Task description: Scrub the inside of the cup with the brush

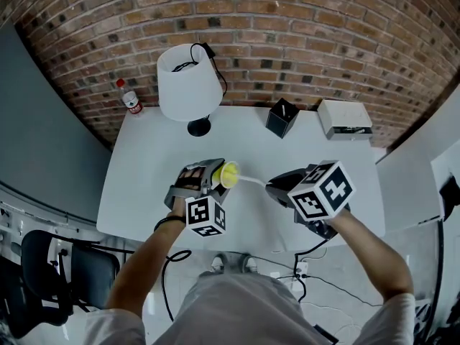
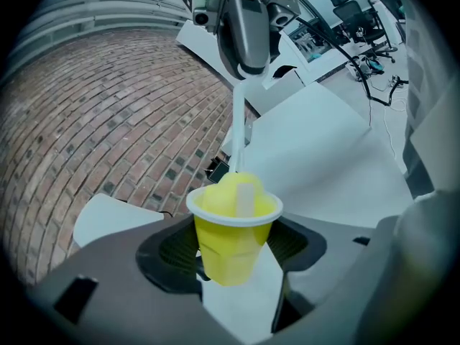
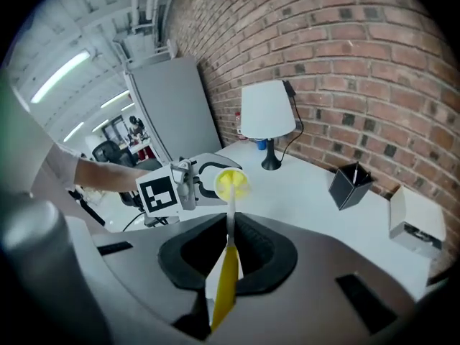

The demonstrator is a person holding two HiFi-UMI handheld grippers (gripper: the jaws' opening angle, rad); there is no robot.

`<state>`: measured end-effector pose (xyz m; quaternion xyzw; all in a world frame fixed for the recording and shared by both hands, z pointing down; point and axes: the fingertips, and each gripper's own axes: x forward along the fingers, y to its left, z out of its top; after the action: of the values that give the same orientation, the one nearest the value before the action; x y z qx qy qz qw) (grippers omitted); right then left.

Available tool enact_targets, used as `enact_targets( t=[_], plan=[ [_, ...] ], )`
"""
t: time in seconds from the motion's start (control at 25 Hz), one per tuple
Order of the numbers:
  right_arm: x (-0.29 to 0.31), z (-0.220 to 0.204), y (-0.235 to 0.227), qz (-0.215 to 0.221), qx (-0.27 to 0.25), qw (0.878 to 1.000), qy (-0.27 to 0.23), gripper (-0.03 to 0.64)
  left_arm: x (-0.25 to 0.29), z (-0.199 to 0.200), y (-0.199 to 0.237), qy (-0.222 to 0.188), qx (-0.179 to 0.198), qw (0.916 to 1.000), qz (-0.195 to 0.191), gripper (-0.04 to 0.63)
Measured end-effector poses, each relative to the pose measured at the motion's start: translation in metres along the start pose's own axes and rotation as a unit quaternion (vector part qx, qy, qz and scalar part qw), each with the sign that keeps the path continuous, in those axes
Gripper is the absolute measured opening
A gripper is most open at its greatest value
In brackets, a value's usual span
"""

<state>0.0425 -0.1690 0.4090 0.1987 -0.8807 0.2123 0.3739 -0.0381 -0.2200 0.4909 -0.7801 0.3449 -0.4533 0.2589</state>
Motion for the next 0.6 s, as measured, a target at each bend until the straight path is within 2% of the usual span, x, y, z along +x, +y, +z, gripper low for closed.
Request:
enact_targets(
  t=[0.28,0.4,0.6],
  plan=[
    [-0.002,-0.0036,-0.0029,0.042,0.113,0.993,-0.016,0.029,-0.001,0.0028,-0.0003,-0.009,0.011,0.9999,0.008,0.291],
    [-0.0026,-0.0051,-0.0028,0.042,0.129,0.991,-0.019,0.029,0.0001,0.0034,-0.0006,-0.015,0.01,0.9998,0.01,0.291],
    [-0.005,-0.008,-0.0028,0.023,0.126,0.992,-0.017,0.029,0.0051,0.003,-0.0046,-0.029,0.001,0.9995,0.009,0.291]
  ],
)
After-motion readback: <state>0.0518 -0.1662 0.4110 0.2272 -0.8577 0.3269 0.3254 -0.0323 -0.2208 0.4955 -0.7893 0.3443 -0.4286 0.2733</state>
